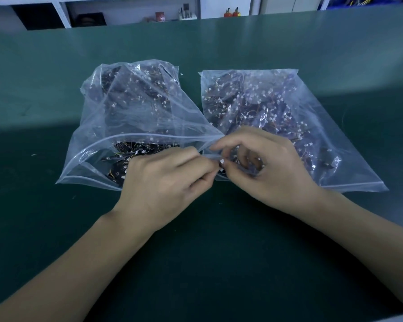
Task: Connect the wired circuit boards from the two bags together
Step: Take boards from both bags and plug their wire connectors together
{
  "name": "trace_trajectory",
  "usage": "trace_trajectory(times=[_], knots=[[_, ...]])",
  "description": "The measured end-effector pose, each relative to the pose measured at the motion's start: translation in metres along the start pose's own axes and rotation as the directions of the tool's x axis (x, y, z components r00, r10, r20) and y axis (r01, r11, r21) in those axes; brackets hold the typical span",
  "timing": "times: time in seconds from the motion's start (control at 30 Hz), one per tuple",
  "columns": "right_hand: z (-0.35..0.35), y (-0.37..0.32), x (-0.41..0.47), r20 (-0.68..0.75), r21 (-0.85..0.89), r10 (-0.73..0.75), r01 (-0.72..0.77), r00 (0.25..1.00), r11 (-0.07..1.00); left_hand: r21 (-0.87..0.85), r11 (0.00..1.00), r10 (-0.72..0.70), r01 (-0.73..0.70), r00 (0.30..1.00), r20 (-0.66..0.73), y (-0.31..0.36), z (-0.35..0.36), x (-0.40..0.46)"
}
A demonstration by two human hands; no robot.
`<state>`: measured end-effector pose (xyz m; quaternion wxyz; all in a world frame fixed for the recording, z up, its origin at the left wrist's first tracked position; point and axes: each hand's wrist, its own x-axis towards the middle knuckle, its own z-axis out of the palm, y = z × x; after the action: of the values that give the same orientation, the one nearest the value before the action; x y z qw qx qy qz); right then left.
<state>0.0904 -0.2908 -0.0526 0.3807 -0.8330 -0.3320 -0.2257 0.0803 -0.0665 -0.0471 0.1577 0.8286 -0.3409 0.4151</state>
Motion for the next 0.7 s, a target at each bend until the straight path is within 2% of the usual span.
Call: trace_trajectory(times=[0.07,0.17,0.43,0.53,0.6,0.7], knots=[[0.0,0.001,0.0,-0.015,0.008,-0.005,0.005,1.0,1.0,0.056,0.998,0.035,-0.036,0.999,0.021,0.003,0.001,0.0],[0.001,0.002,0.0,-0.043,-0.005,-0.019,0.019,0.999,1.0,0.115,0.993,0.025,-0.042,0.989,0.148,0.001,0.002,-0.002],[0.004,0.004,-0.002,-0.021,0.013,-0.013,0.013,1.0,1.0,0.101,0.995,-0.043,0.015,0.96,0.276,0.0,0.003,-0.004],[0.004,0.003,-0.001,-0.023,0.005,-0.001,0.001,1.0,1.0,0.024,0.999,-0.047,0.042,0.968,0.249,0.002,0.002,-0.004],[0.003,0.002,-0.001,-0.031,0.006,0.009,-0.008,0.999,1.0,-0.047,0.988,-0.136,0.146,0.975,0.176,0.001,0.0,-0.002],[0.001,0.001,-0.001,-0.035,0.009,0.034,-0.034,0.999,0.999,0.045,0.959,-0.283,0.28,0.953,0.11,-0.011,-0.006,0.0]])
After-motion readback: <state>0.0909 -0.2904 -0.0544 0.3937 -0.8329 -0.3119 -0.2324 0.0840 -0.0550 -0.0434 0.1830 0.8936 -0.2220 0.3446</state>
